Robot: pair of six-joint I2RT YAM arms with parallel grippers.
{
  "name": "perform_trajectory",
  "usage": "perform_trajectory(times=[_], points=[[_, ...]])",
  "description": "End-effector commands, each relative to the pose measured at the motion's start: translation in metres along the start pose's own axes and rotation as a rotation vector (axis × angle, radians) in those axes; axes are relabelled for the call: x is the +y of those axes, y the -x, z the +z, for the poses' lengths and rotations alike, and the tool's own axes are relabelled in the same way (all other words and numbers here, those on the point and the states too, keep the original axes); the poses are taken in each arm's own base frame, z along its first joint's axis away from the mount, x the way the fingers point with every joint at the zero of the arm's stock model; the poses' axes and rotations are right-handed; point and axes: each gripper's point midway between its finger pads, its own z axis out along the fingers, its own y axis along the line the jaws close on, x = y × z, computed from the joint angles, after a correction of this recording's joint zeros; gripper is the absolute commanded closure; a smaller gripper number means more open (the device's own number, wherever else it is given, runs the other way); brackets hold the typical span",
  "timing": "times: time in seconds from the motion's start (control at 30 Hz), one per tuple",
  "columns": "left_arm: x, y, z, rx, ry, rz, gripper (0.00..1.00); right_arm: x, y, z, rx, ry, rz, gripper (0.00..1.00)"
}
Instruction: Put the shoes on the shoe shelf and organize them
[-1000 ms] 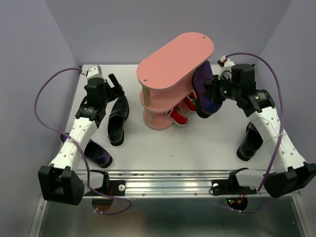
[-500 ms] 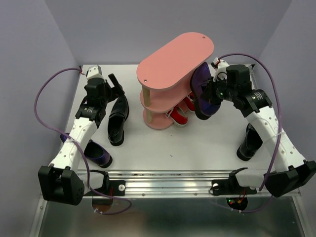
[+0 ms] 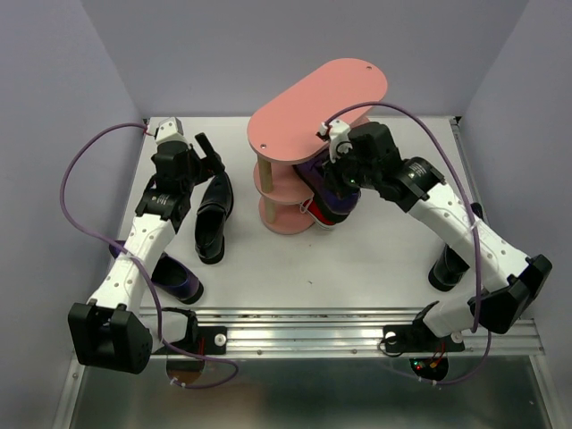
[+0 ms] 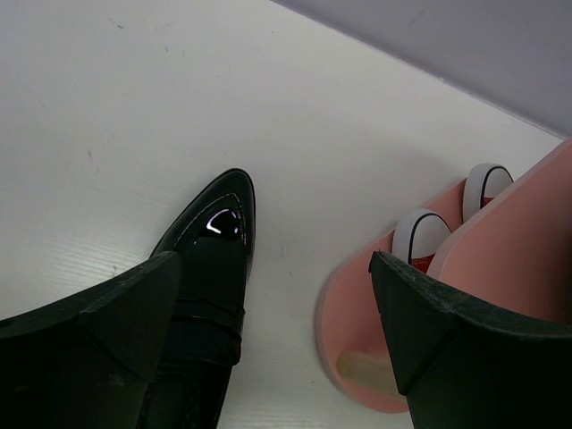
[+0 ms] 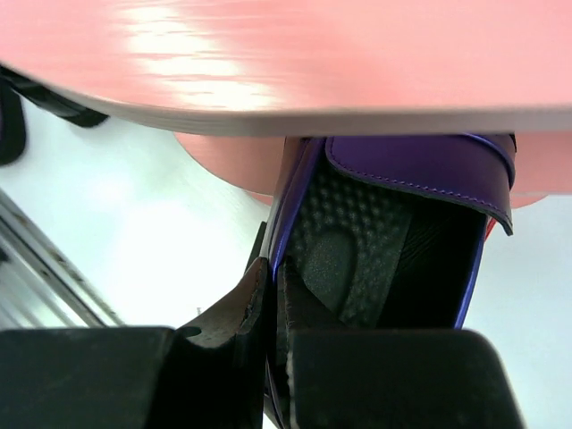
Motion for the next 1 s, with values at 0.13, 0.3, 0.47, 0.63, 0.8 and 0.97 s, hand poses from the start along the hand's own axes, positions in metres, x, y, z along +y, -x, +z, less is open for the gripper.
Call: perform_trajectory(times=[0.13, 0.3, 0.47, 0.63, 0.8, 0.97], points=[[-0.001, 0.014, -0.010, -0.056, -0.008, -0.011, 0.01, 0.001, 0.054, -0.008, -0.160, -0.148, -0.236, 0.99], [0.000, 0.016, -0.011, -0.061, -0.002, -0.010, 0.01, 0.000, 0.057, -0.006, -0.182, -0.216, -0.305, 0.99], [0.000, 0.016, -0.011, -0.059, 0.000, -0.011, 0.01, -0.003, 0.069, -0.010, -0.226, -0.238, -0.327, 0.99], [0.000, 0.015, -0.010, -0.058, 0.000, -0.012, 0.01, 0.001, 0.074, -0.004, -0.239, -0.219, -0.337, 0.99], [0.001, 0.016, -0.012, -0.062, 0.004, -0.014, 0.01, 0.002, 0.074, 0.003, -0.258, -0.216, -0.338, 0.99], [0.003, 0.014, -0.011, -0.057, 0.012, -0.010, 0.01, 0.002, 0.069, 0.010, -0.253, -0.218, -0.319, 0.83]])
